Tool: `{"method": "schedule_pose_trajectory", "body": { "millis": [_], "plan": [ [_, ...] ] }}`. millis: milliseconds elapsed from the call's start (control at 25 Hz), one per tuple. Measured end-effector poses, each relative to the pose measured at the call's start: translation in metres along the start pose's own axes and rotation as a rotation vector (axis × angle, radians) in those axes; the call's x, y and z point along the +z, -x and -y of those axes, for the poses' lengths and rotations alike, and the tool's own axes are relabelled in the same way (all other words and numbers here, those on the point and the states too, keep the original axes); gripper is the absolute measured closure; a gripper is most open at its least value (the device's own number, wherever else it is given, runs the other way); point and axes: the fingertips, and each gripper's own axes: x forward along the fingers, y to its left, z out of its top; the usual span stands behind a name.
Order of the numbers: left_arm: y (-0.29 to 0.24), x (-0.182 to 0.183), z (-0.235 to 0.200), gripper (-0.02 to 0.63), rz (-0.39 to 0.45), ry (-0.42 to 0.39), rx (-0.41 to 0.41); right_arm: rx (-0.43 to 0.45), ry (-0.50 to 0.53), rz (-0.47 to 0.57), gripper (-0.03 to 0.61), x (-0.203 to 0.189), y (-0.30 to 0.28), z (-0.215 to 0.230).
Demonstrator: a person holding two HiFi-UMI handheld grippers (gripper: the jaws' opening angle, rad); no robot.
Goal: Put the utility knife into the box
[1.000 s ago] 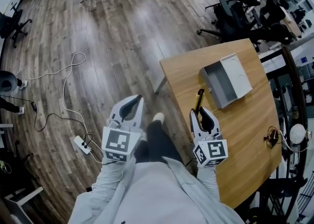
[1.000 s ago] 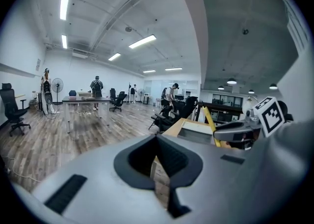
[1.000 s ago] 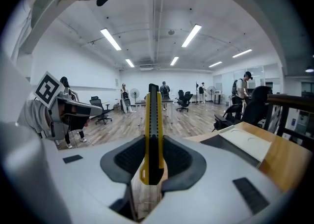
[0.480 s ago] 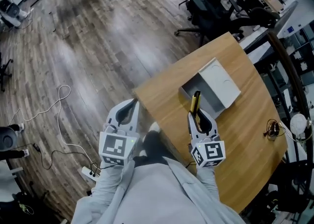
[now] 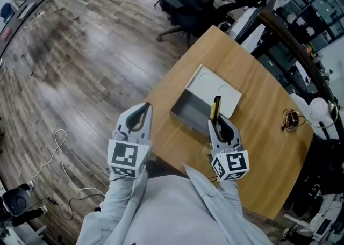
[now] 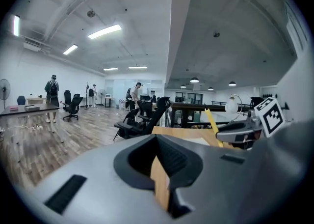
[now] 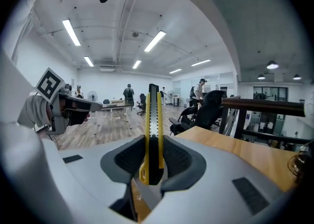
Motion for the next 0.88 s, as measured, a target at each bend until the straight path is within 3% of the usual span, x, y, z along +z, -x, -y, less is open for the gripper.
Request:
{"method": "schedule_pose_trajectory", "body": {
  "millis": [560,880],
  "plan": [
    [-0.065,0.030,0.060,0.595,0.011,-0.111,-0.289,-0.217,-0.025,-0.010,0.453,-0.003,0.037,0.039],
    [-0.105,0.032,0.078,0.595,-0.027,-0.146,-0.457,-0.341,-0.053,-0.041,0.453,-0.002,0.031,0.050]
  ]
}}
